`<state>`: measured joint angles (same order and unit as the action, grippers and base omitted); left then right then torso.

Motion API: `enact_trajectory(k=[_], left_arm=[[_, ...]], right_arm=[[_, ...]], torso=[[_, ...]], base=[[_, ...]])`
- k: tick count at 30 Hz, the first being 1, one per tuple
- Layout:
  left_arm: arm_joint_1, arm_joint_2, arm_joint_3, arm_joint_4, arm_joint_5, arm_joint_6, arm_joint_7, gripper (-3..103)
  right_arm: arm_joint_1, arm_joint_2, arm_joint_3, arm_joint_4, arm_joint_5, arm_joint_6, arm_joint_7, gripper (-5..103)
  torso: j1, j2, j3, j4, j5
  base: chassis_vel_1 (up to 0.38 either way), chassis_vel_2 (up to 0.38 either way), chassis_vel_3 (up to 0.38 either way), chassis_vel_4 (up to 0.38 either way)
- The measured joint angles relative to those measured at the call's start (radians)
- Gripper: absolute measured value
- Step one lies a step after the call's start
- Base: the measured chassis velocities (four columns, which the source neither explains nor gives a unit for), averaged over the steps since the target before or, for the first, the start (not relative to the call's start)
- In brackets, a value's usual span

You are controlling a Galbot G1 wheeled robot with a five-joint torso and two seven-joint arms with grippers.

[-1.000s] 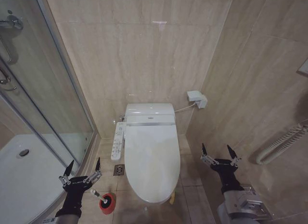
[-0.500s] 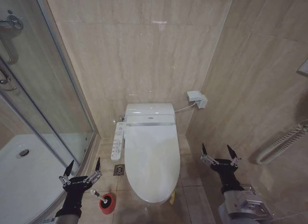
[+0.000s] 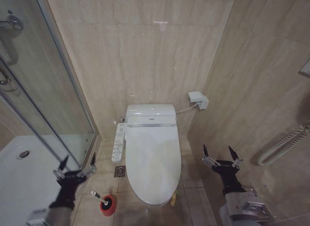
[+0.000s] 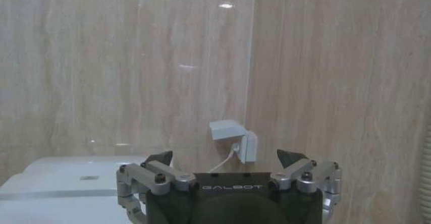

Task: Open the toilet lid, clean the toilet bowl with a toilet brush, close the toilet lid, and flush.

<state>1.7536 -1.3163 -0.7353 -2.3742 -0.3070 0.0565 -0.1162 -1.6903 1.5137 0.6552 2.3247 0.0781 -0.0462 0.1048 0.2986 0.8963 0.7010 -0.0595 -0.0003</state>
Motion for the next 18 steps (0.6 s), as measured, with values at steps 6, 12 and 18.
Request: enact_trajectory(k=[6, 12, 18], left_arm=[[-0.081, 0.005, -0.157, -0.024, -0.103, 0.09, 0.138, 100], [-0.152, 0.04, -0.246, 0.077, -0.209, 0.058, 0.232, 100], [-0.187, 0.065, -0.234, 0.229, -0.213, -0.018, 0.239, 96]], right_arm=[[0.0, 0.0, 0.0, 0.0, 0.0, 0.0, 0.0, 100], [0.0, 0.0, 0.0, 0.0, 0.0, 0.0, 0.0, 100], [0.0, 0.0, 0.0, 0.0, 0.0, 0.0, 0.0, 100]], torso=[[0.0, 0.0, 0.0, -0.0005, 0.0002], [0.0, 0.0, 0.0, -0.0005, -0.0002], [0.0, 0.0, 0.0, -0.0003, -0.0002]], base=[[0.0, 0.0, 0.0, 0.0], [0.0, 0.0, 0.0, 0.0], [0.0, 0.0, 0.0, 0.0]])
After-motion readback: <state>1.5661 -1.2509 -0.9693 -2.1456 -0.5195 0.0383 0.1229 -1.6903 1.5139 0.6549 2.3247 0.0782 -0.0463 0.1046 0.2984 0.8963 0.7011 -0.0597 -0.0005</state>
